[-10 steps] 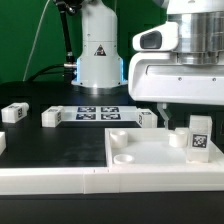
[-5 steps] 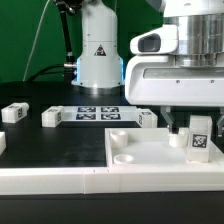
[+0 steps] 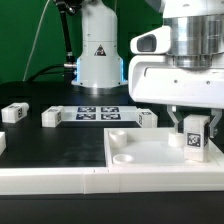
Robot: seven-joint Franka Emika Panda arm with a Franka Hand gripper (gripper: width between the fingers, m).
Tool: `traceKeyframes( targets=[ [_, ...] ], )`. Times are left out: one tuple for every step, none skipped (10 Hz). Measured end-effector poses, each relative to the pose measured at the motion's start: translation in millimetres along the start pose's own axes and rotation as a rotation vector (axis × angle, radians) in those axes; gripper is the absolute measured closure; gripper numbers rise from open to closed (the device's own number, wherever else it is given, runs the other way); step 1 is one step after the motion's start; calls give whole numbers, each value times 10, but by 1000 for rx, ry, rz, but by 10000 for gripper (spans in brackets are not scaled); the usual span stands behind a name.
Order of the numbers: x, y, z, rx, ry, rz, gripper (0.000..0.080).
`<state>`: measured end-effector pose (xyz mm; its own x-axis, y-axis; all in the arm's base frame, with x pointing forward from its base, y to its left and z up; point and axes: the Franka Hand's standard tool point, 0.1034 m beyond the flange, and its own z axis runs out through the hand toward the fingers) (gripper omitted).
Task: Assemble one leg
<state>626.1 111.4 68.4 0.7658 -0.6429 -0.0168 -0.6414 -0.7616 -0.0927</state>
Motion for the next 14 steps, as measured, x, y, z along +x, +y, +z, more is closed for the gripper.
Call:
traceKeyframes(
  targets=[
    [-1,6,2,16,2,115,508],
    [-5,6,2,21,0,218,508],
    [-8,6,4,22,-3,326,508],
    [-8,13,9,36,-1,441,508],
    [-14,16,9,47,4,518,508],
    [-31,10,11,57,0,672,508],
    [-45,-1,14,63,-1,832,508],
    [-61,-7,14,81,7,996,508],
    [-67,-9,11,91,17,1099,508],
    [-62,-3,12,93,20,1201,508],
    [-41,24,9,90,18,1226,508],
    [-21,54,9,87,9,1275,508],
    [-17,61,6,87,13,1300,508],
    [-27,56,13,86,15,1261,443]
  ],
)
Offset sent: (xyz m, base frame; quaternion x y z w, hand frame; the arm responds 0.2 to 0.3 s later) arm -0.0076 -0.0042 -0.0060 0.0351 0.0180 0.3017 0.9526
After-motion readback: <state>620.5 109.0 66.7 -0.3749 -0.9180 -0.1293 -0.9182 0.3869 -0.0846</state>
